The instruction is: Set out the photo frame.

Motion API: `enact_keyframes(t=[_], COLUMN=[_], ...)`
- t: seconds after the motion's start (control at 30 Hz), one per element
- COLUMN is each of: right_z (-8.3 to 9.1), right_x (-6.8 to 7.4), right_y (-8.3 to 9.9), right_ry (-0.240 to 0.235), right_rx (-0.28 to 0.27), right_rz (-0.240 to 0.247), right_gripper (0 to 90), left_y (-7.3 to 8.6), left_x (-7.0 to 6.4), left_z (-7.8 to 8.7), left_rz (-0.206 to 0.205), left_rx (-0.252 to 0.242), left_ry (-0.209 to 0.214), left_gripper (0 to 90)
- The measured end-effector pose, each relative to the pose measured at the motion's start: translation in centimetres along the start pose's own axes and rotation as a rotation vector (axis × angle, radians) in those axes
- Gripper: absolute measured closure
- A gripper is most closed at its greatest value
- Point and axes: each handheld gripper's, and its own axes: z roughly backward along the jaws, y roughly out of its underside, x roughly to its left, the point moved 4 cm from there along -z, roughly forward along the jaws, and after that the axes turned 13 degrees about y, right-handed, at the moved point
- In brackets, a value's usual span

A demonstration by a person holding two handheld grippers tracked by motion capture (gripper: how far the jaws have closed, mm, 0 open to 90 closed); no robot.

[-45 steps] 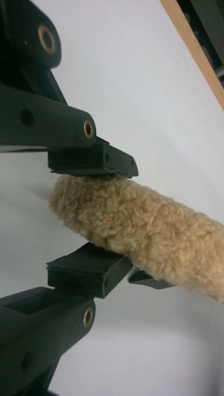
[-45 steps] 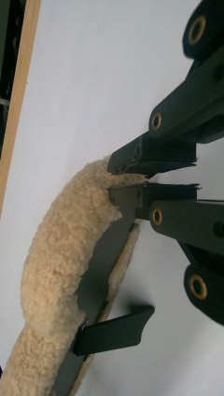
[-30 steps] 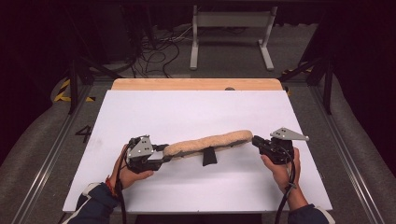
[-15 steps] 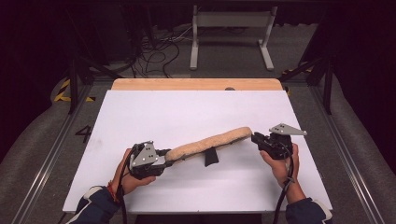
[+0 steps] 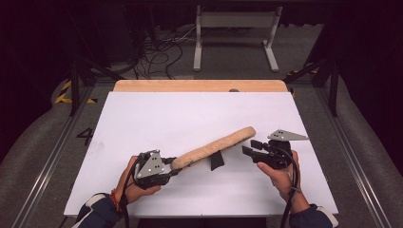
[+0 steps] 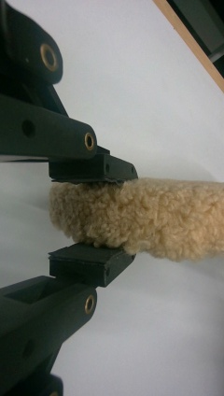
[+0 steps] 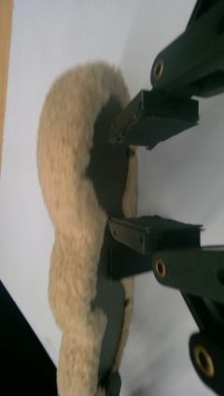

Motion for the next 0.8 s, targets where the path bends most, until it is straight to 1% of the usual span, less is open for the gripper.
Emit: enact_keyframes(t=[0.03,0.1,0.13,0.2,0.27,0.3,0.33,0.47,0.57,0.63,0.67,0.8], right_z=[0.0,-0.2,-0.3,-0.5,-0.6,-0.6,-0.6,-1.0,-1.7,-2.1,-2.3,-2.7], right_x=[0.0,0.7,1.2,1.6,1.9,1.9,2.2,3.1,3.6,3.8,4.0,4.4], right_y=[0.0,-0.2,-0.3,-0.4,-0.5,-0.5,-0.6,-0.8,-1.1,-1.3,-1.4,-2.0], right_ry=[0.000,-0.024,-0.045,-0.059,-0.085,-0.085,-0.094,-0.122,-0.114,-0.117,-0.115,-0.129], right_rx=[0.000,0.014,0.022,0.034,0.043,0.043,0.050,0.070,0.100,0.119,0.126,0.149], right_rz=[0.000,-0.016,-0.043,-0.073,-0.112,-0.112,-0.131,-0.175,-0.207,-0.232,-0.252,-0.300], right_gripper=[48.7,43.6,40.0,36.6,32.7,32.7,31.3,24.9,20.6,19.1,18.3,16.5], left_y=[0.0,0.0,0.0,-0.1,-0.2,-0.2,-0.3,-0.5,-0.6,-0.7,-0.7,-0.8], left_x=[-0.1,-0.4,-0.7,-1.1,-1.5,-1.5,-1.6,-2.0,-2.4,-2.6,-2.7,-3.0], left_z=[0.0,-0.1,-0.2,-0.2,-0.4,-0.4,-0.4,-0.6,-0.8,-0.9,-1.0,-1.2], left_rz=[-0.002,-0.006,-0.008,-0.018,-0.023,-0.023,-0.026,-0.039,-0.044,-0.048,-0.048,-0.053], left_rx=[0.000,-0.001,-0.003,-0.002,-0.005,-0.005,-0.007,-0.006,-0.008,-0.009,-0.011,-0.012], left_ry=[0.001,0.004,0.009,0.015,0.025,0.025,0.029,0.043,0.059,0.063,0.068,0.083], left_gripper=[63.2,63.5,63.7,63.8,63.9,63.9,63.9,64.0,64.1,64.1,64.1,64.2])
